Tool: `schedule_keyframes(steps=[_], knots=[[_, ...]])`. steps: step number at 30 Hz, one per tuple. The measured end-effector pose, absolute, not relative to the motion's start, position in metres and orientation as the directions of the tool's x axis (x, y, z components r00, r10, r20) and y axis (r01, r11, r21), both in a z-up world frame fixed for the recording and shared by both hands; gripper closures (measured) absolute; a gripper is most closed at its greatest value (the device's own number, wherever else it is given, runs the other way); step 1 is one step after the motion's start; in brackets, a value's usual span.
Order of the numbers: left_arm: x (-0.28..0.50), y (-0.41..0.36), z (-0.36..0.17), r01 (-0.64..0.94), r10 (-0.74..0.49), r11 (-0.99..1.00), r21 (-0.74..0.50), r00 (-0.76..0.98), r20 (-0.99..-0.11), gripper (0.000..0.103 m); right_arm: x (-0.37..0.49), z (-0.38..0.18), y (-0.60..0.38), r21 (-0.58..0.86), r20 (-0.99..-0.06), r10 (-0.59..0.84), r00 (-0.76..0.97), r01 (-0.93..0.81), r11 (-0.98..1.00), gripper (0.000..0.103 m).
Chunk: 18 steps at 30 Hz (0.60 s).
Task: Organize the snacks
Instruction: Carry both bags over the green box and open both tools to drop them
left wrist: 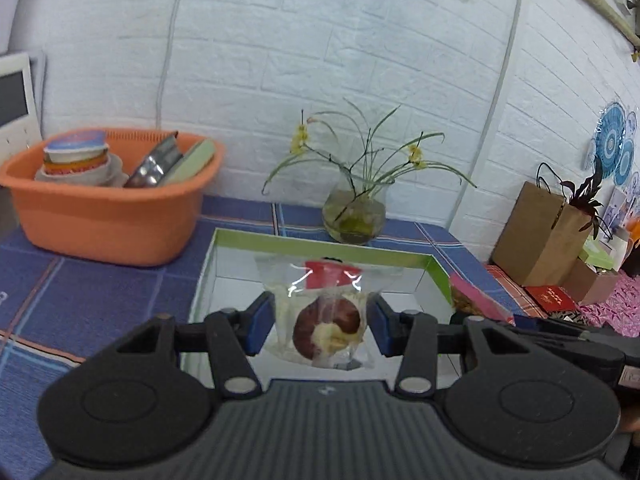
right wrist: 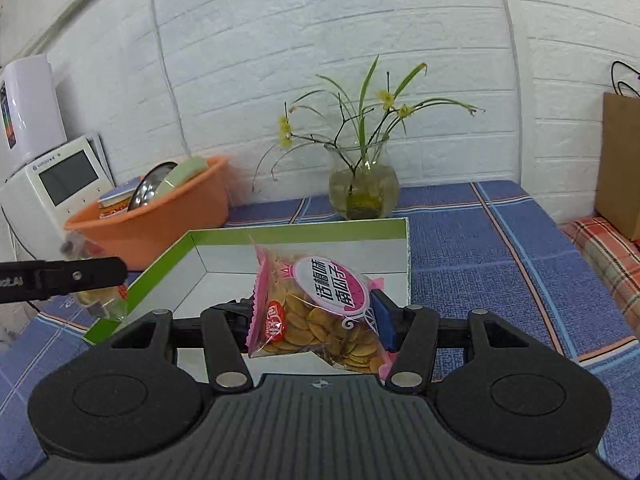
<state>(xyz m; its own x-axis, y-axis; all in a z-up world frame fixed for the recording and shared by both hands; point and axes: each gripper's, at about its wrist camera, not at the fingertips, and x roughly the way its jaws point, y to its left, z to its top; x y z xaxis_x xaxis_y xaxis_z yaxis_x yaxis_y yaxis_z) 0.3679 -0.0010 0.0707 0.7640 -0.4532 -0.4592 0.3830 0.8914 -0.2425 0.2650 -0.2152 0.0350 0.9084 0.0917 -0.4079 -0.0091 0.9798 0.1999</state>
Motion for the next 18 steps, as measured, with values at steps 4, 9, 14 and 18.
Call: schedule_keyframes(steps=[4,9,14,18], knots=[[0.399,-0.021,0.048,0.342,-0.387,0.922,-0.184,0.766,-0.513,0.057,0.286,0.024,-0.2,0.104,-0.463,0.067,0.884,-0.02,0.994,0.014],[0.407,-0.014,0.032,0.336,-0.385,0.922,-0.191,0.753,-0.534,0.029,0.296,0.018,-0.197,0.087,-0.482,0.101,0.87,-0.068,0.994,0.001],[0.375,0.003,0.046,0.346,-0.36,0.93,-0.121,0.8,-0.479,0.024,0.273,0.036,-0.208,0.116,-0.389,0.103,0.916,-0.062,0.991,0.0],[0.323,0.028,0.054,0.312,-0.302,0.949,-0.048,0.853,-0.424,0.014,0.239,0.05,-0.224,0.147,-0.332,0.08,0.94,-0.032,0.989,0.0]])
